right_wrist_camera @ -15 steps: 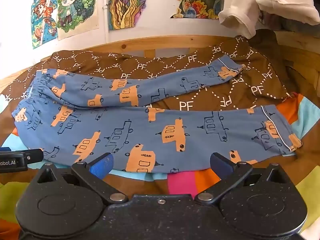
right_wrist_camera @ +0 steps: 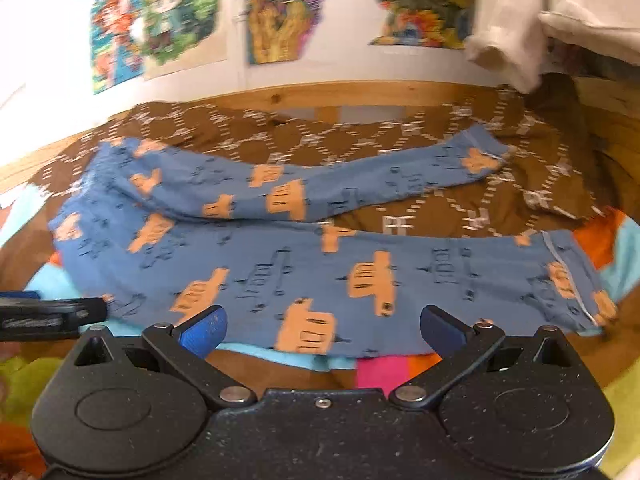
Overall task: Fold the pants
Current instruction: 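Move both grippers toward the waistband of the blue truck-print pants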
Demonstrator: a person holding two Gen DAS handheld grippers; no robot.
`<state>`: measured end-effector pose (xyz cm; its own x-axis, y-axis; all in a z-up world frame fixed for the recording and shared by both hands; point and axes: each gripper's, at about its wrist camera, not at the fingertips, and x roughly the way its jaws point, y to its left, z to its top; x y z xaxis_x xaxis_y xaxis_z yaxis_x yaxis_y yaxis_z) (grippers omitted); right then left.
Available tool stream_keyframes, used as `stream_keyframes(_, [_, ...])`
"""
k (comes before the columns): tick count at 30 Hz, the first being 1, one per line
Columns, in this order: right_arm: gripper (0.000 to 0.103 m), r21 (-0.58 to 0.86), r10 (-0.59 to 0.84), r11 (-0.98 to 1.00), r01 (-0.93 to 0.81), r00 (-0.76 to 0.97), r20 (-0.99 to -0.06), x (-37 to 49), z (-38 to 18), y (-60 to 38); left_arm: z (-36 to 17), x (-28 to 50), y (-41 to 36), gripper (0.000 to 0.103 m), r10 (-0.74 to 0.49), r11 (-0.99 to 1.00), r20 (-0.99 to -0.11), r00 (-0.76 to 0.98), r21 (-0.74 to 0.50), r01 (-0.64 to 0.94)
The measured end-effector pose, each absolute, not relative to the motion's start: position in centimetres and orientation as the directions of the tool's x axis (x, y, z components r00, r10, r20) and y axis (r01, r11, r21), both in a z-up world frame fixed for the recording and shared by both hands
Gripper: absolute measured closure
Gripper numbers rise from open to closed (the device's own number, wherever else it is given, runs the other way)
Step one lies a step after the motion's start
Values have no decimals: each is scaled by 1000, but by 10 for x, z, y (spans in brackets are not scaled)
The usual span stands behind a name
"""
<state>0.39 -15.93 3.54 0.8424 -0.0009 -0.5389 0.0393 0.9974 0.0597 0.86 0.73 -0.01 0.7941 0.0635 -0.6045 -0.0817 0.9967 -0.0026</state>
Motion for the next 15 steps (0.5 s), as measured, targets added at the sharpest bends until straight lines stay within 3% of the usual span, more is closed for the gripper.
stream_keyframes(5, [1, 19, 125, 990, -137, 827, -548, 20, 59, -161, 6, 21, 12, 0, 77, 996, -632, 771, 6, -94])
stream_keyframes(9, [1, 27, 184, 975, -219, 740, -647, 63, 95, -180, 26, 38, 11, 0, 83, 996, -644, 760, 83, -39])
stream_keyframes(15, [1, -28, 291, 899, -437, 644, -708, 137, 172, -184, 80, 81, 28, 0, 31, 995, -565, 824, 92, 26])
